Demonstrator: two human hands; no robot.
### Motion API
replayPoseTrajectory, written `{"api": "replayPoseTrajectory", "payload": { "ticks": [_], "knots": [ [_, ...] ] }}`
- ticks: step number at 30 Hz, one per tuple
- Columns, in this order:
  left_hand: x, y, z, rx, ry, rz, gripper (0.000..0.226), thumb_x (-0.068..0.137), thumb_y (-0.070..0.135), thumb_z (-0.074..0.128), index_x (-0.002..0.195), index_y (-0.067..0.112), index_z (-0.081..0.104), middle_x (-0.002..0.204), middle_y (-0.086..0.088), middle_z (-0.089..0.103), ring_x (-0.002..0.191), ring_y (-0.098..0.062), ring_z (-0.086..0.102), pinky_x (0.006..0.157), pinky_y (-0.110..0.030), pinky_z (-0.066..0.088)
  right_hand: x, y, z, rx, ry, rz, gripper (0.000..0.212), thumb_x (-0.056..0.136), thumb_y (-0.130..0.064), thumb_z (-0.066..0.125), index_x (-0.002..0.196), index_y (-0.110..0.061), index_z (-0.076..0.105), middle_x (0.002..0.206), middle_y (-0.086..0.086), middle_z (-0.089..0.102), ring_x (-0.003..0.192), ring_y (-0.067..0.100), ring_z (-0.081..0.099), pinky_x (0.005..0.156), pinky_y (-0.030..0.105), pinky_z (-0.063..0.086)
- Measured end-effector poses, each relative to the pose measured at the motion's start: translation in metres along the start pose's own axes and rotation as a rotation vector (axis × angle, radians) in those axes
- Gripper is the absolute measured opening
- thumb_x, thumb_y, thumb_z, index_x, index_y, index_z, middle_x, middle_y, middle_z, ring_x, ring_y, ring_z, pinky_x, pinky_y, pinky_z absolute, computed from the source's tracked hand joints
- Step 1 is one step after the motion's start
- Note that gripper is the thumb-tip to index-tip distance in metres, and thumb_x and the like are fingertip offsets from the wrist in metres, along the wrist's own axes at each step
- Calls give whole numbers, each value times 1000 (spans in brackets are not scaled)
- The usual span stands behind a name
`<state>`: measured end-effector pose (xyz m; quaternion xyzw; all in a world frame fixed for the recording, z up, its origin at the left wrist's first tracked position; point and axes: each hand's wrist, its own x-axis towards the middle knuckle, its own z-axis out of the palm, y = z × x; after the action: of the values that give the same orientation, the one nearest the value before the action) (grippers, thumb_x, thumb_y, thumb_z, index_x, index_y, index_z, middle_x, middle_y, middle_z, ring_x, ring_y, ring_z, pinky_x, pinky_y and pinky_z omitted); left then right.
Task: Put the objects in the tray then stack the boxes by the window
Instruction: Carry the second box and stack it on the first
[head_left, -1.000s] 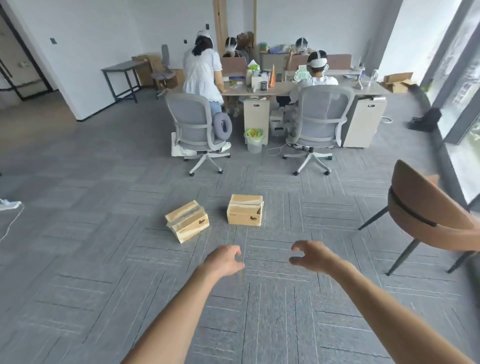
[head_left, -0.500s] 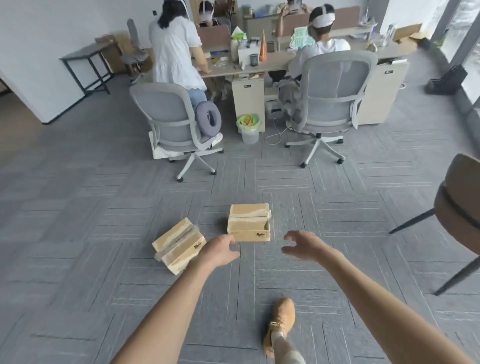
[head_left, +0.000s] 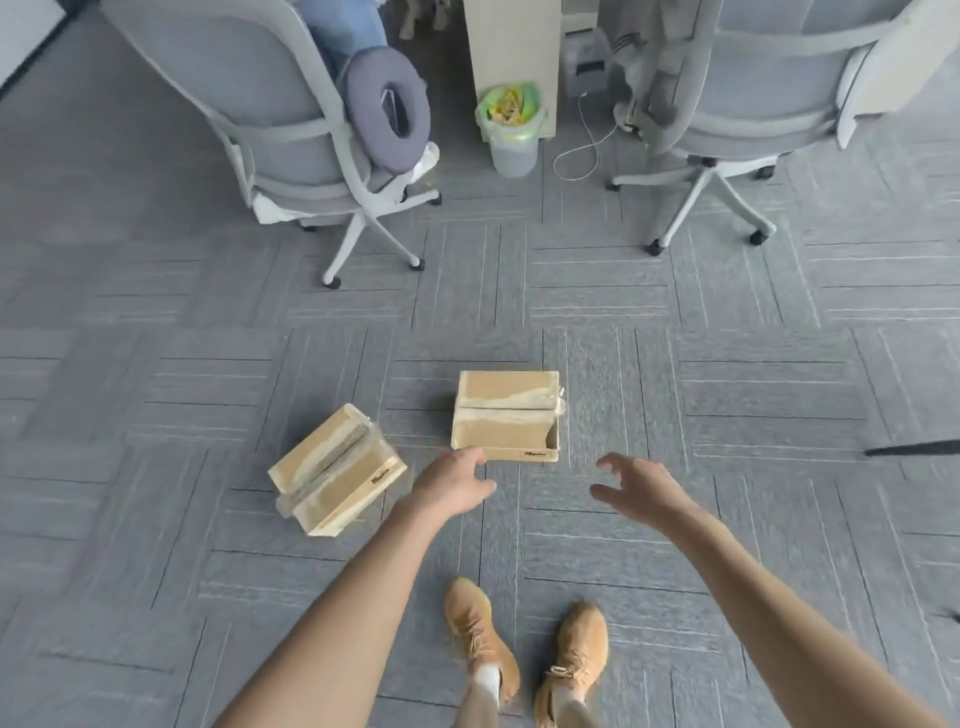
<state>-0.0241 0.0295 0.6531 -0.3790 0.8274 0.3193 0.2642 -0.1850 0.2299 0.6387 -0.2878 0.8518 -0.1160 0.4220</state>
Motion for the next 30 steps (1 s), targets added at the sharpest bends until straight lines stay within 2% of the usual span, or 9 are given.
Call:
{"api": "replayPoseTrajectory", "payload": {
  "ticks": [5,12,15,20,22,24,26,28,30],
  "knots": [
    [118,-44,41,-51,-90,-38,47,91,35,61,134,18,52,133,-5,58,114,-20,59,93,-30,47,106,33,50,28,-42,77,56,95,-33,64,145,-16,47,136,10,62,118,24,63,102,40,50],
    [272,-144,151,-102,-183,-120,48,93,35,58,137,19,50,138,-7,55,117,-20,58,97,-35,47,255,98,165,78,-117,205,62,94,-31,65,149,-17,42,136,10,61,114,24,63,97,36,53],
    [337,-185,201,-151,-193,-165,48,94,35,58,138,17,49,140,-8,54,107,-17,60,88,-27,46,325,125,212,93,-112,221,63,95,-29,65,150,-17,39,142,10,56,120,25,60,99,36,51],
    [423,-239,278,-330,-115,-285,53,93,35,61,140,15,46,141,-7,52,97,-12,54,83,-27,44,431,159,286,122,-115,241,71,94,-30,66,154,-15,31,143,14,56,117,26,63,100,38,52],
    [457,-256,299,-393,-89,-309,63,91,34,64,145,13,38,144,-7,47,95,-9,54,80,-24,44,467,169,310,165,-99,262,83,90,-35,71,155,-12,26,147,15,51,127,29,57,105,39,49],
    [491,-272,315,-478,-1,-349,77,85,35,72,147,13,32,148,-8,42,112,-16,56,90,-29,47,499,180,329,260,-56,280,90,80,-41,78,150,-9,32,147,14,50,129,29,54,109,42,46],
    [519,-281,320,-583,121,-396,93,76,37,81,149,16,27,153,-9,37,132,-26,46,107,-43,41,523,191,341,394,17,285,96,64,-52,83,140,-9,44,133,10,60,107,19,63,102,43,50],
    [544,-287,321,-766,244,-403,96,72,33,85,149,19,28,153,-5,39,136,-25,43,111,-44,35,547,205,351,503,100,244,107,45,-68,82,134,-15,52,116,0,69,90,9,64,94,43,56],
    [561,-290,321,-890,302,-358,91,70,28,87,144,21,36,149,-1,44,135,-22,44,112,-42,33,571,226,365,571,118,217,113,37,-79,80,131,-22,57,109,-8,73,96,12,69,90,42,59]
  ]
}}
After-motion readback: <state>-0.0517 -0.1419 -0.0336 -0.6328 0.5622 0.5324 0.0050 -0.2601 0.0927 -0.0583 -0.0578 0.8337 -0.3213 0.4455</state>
